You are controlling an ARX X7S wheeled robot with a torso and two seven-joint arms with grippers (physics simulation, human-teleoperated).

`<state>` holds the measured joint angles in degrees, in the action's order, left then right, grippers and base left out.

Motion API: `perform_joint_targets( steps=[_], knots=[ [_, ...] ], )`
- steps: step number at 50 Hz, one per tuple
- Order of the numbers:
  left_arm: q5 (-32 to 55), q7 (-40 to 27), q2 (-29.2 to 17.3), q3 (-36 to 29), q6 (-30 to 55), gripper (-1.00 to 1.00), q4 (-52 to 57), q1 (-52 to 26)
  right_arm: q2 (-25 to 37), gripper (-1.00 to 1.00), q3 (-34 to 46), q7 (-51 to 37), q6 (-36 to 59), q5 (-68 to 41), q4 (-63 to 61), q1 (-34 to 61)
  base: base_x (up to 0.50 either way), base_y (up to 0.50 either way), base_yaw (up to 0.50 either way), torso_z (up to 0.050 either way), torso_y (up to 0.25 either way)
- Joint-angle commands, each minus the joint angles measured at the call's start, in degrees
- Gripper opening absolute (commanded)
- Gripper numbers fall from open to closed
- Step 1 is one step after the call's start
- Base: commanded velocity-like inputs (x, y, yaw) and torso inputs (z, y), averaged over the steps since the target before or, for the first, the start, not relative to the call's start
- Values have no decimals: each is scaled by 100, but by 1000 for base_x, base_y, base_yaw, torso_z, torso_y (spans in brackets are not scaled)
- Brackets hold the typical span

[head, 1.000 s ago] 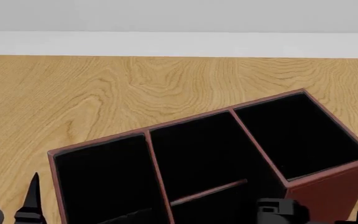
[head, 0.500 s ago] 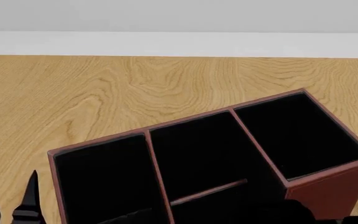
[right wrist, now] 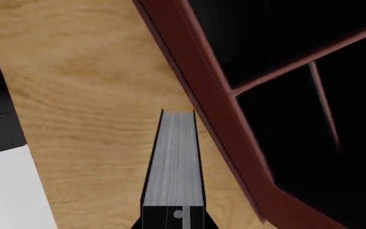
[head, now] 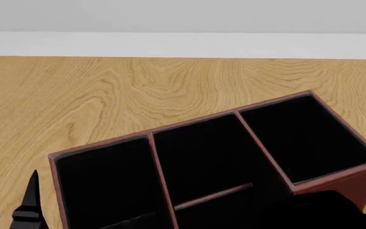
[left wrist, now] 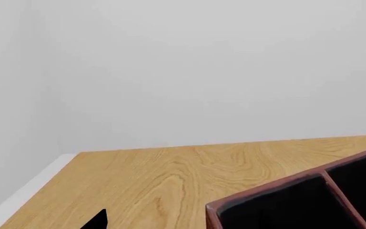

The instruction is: Pick up the book and place it in the front compartment of the caddy.

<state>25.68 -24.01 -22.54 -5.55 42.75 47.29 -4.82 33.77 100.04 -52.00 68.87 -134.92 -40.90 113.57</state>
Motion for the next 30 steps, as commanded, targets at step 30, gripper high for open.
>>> perform_joint_targets(
  steps=[30],
  knots=[
    [1,181,18,103,-289,100,-33,172,-158,-100,-1468,90,983,-699,607,2009,0,0,0,0,1]
  ],
)
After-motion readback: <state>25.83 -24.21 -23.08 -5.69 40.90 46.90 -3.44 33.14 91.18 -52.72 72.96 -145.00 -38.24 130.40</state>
